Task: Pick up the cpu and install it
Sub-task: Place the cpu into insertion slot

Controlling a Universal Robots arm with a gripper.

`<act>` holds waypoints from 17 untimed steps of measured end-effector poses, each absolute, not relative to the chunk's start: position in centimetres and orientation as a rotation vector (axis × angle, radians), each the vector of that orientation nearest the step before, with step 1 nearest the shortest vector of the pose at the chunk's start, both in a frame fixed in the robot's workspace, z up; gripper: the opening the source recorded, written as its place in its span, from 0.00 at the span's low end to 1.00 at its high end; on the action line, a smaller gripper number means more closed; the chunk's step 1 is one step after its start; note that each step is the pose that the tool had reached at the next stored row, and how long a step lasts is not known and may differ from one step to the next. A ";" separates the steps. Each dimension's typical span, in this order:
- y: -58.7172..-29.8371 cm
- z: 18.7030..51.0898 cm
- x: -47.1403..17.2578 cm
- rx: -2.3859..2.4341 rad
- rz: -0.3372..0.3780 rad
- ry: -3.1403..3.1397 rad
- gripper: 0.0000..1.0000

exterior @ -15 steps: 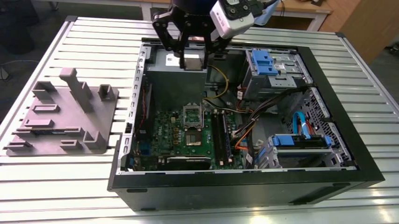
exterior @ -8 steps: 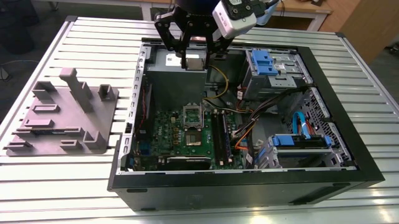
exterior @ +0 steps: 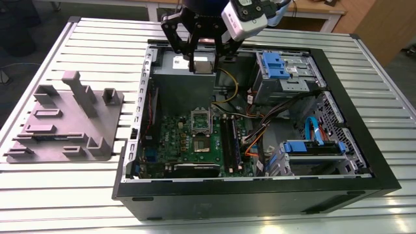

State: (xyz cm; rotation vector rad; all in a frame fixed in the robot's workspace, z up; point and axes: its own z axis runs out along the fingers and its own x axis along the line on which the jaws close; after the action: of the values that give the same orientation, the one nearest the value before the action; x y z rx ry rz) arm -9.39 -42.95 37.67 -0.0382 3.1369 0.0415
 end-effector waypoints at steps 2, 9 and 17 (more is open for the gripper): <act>-43.0 37.6 -9.4 -0.038 0.042 3.137 0.47; -43.0 37.5 -9.4 -0.038 0.041 3.137 0.47; -43.1 37.2 -9.4 -0.038 0.042 3.137 0.47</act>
State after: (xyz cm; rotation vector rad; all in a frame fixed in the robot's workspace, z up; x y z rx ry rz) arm -9.39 -43.10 37.20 -0.0382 3.1368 0.0416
